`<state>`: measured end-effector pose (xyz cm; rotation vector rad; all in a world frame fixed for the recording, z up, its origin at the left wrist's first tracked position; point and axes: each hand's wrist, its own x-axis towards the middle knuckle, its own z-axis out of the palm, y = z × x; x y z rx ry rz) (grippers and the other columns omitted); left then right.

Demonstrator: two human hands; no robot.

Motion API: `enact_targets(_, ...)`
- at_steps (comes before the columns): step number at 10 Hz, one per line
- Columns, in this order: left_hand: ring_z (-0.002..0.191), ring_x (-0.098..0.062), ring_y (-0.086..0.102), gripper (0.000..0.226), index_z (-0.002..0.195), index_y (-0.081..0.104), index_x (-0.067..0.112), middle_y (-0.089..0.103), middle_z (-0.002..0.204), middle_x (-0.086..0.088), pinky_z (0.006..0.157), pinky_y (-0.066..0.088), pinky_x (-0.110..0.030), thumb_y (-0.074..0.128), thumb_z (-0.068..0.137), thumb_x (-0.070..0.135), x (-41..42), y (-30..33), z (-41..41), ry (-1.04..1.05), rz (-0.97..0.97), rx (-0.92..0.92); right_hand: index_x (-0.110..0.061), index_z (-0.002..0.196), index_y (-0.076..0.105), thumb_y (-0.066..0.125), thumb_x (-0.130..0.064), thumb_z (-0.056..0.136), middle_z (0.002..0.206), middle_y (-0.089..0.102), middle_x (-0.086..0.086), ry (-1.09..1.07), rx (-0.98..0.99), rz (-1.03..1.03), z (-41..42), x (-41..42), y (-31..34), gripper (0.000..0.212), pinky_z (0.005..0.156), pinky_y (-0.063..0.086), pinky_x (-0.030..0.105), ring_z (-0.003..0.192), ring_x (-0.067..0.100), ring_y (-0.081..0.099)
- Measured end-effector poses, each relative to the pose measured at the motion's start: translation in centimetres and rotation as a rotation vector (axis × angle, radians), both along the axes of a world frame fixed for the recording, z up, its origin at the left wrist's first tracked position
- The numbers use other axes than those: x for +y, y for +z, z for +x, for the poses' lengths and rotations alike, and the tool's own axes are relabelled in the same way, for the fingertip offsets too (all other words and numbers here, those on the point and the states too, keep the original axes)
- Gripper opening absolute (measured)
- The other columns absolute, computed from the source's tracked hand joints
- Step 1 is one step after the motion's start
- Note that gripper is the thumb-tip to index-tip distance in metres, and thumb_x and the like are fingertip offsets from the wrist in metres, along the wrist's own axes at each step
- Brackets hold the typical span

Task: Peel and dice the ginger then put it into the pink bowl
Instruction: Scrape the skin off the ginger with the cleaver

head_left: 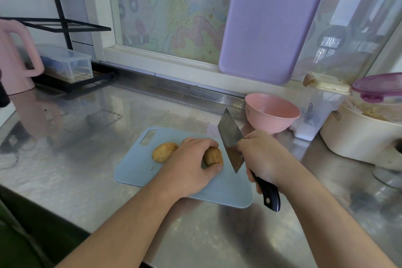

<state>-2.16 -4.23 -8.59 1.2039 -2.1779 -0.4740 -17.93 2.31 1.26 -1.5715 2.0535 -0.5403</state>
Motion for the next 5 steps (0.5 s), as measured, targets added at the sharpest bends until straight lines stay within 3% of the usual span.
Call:
enact_targets(1,0.126,0.0,0.042,0.048,0.134,0.057,0.039,0.058,0.128,0.023,0.1,0.034,-0.016,0.073,0.089,0.047,-0.05,-0.24,0.05,0.026,-0.015,0.025,-0.004,0.078,0.053,0.042,-0.011,0.1,0.067,0.062,0.017,0.034,0.029,0.023,-0.25,-0.32,-0.27,0.026,0.057,0.056,0.035,0.055,0.03,0.061)
enact_targets(3,0.126,-0.002,0.043,0.049,0.134,0.057,0.038,0.057,0.129,0.022,0.106,0.04,-0.025,0.073,0.088,0.048,-0.02,-0.14,0.09,0.037,-0.018,0.02,0.001,0.072,0.055,0.042,-0.005,0.089,0.05,0.056,0.019,0.008,-0.134,0.039,0.11,-0.14,-0.76,0.022,0.042,0.043,0.026,0.032,0.026,0.049)
enact_targets(4,0.129,0.0,0.039,0.051,0.137,0.055,0.04,0.053,0.132,0.024,0.11,0.039,-0.026,0.069,0.088,0.043,0.09,0.03,0.2,0.007,0.022,0.018,0.003,0.074,0.057,0.043,-0.007,0.088,0.049,0.056,0.02,0.003,-0.17,0.044,0.05,-0.24,-0.97,0.022,0.041,0.043,0.027,0.03,0.026,0.047)
enact_targets(5,0.134,0.002,0.033,0.055,0.143,0.053,0.039,0.049,0.138,0.025,0.112,0.034,-0.022,0.062,0.091,0.023,0.0,0.15,0.19,-0.014,0.041,0.01,0.004,0.07,0.056,0.042,-0.004,0.084,0.047,0.055,0.02,-0.002,-0.2,0.036,-0.25,-0.35,-0.99,0.022,0.041,0.041,0.028,0.027,0.026,0.044)
